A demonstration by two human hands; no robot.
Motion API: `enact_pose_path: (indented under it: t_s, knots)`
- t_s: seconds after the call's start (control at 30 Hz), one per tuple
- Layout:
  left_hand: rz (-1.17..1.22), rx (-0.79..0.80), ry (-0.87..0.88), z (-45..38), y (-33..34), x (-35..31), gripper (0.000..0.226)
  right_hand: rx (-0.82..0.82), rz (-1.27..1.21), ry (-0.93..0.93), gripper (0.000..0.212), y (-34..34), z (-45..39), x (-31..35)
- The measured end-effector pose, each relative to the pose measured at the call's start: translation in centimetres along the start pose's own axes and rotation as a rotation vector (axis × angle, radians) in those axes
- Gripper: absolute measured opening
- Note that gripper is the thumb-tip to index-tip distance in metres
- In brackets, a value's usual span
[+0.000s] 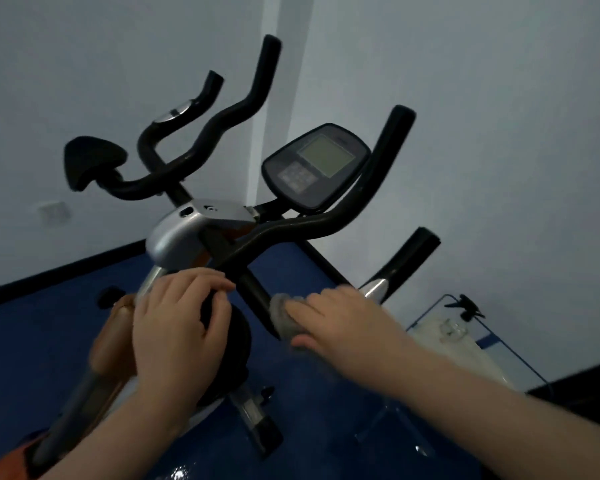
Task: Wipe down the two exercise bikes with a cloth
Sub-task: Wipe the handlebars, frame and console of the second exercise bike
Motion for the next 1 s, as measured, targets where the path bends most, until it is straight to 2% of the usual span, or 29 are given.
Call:
enact_pose_path:
  t_s: [0.07,0.17,0.23,0.3,0.37,0.4,0.5,0.53,0.63,0.83,0.87,0.93,1.0]
  knots:
    - [-0.030,0.039,0.138,-0.3,0.2,-1.8,0.020,-0.137,0.069,-0.025,0.028,-2.5,3.0,-3.8]
    - [-0.020,0.186,0.339,-1.3,1.9,-5.3,0.019,-0.350,0.039,0.201,0.020,-2.7,3.6,-4.1]
    - [-0.003,0.258,0.290,-2.3,3.0,-6.1,0.015,-0.453,0.075,0.236,0.026,0.0,2.0,-0.7]
    - [-0.016,0.262,0.183,-3.0,3.6,-5.8,0.011,-0.460,0.080,0.099,0.032,0.1,1.7,0.0]
    - [-0.039,0.244,0.132,-3.0,4.0,-5.3,0.009,-0.515,0.159,-0.036,0.030,-1.6,3.4,-3.0]
    - [-0.038,0.239,0.123,-2.9,4.0,-5.1,0.008,-0.589,0.186,0.008,0.027,-2.8,4.4,-4.8]
    - [-0.030,0.241,0.110,-2.8,3.8,-4.9,0.009,-0.812,0.105,0.345,0.019,-2.6,5.4,-5.5]
    - [-0.032,0.250,0.108,-2.8,3.8,-4.9,0.010,-0.805,0.090,0.321,0.018,-1.4,4.7,-4.0]
    - [-0.042,0.267,0.144,-2.8,3.9,-5.1,0.010,-0.624,0.235,-0.035,0.021,-0.5,3.5,-2.3]
    - [-0.009,0.283,0.115,-2.6,3.8,-4.6,0.013,-0.528,0.569,-0.187,0.023,-6.1,4.5,-9.6]
    - [-0.005,0.285,0.112,-2.6,3.8,-4.6,0.014,-0.554,0.540,-0.154,0.023,-6.5,4.6,-10.3]
    - [0.003,0.285,0.114,-2.7,3.9,-4.8,0.014,-0.669,0.426,0.029,0.022,-7.3,5.0,-11.4]
    - [-0.001,0.290,0.100,-2.8,3.9,-4.9,0.014,-0.878,0.192,0.369,0.020,-7.0,6.2,-12.3]
Point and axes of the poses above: each hand's wrist, its own z-axis away from the middle knuckle, its own y-axis out of the palm, x = y × z, the point moved 8 cm from there along -z, towards the middle knuckle, and after that the axes turned 6 degrees about -y, right-handed, at the moved point
